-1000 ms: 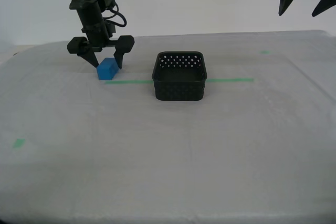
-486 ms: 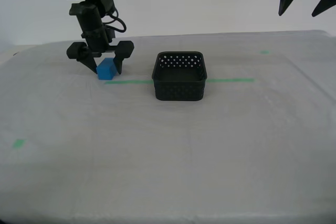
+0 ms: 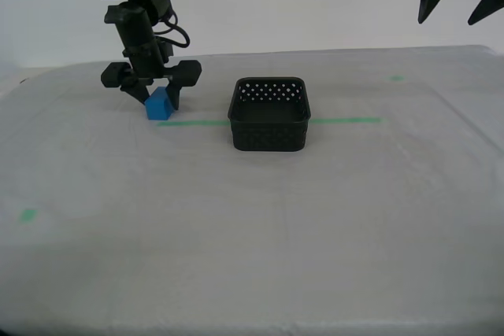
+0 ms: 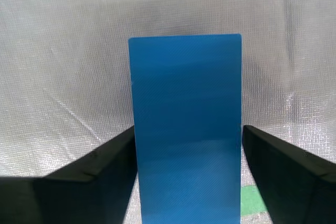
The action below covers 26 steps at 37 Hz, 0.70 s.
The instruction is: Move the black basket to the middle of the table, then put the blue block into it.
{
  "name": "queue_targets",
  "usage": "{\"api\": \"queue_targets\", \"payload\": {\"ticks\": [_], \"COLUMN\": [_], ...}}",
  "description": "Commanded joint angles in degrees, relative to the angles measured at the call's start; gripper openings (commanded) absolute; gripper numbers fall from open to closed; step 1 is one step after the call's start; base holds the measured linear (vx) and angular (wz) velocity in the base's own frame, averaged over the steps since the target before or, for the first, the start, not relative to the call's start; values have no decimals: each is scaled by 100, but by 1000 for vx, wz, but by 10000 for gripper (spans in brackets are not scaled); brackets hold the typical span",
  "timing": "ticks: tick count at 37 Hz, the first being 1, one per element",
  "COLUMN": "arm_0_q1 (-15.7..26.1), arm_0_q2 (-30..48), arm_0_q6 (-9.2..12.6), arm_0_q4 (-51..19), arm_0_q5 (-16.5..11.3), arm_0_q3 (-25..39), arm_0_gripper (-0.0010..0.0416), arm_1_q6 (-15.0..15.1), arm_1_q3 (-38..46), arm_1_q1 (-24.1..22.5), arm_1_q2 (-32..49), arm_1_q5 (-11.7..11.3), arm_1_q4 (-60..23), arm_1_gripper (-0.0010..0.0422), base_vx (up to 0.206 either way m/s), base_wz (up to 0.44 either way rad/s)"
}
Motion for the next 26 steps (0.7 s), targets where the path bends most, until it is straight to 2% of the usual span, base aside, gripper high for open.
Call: {"api": "queue_targets", "payload": {"ticks": [1, 24, 26], "arm_0_q1": [4, 4, 4], "arm_0_q2": [-2, -2, -2], "arm_0_q6": [-4, -4, -4], "arm_0_q4": [4, 4, 4], "arm_0_q5": [2, 2, 2], "arm_0_q3": [2, 2, 2], "arm_0_gripper": [399, 398, 399], "arm_1_q6": [-17, -81, -116], "arm_1_q3": [2, 2, 2], "arm_1_q1": [-4, -4, -4], "arm_1_q2": [-2, -2, -2], "arm_1_q5": [20, 17, 17], "arm_1_q4": [4, -22, -61], "arm_1_gripper": [218, -5, 3], "base_vx": [0, 0, 0], "base_wz": [0, 0, 0]}}
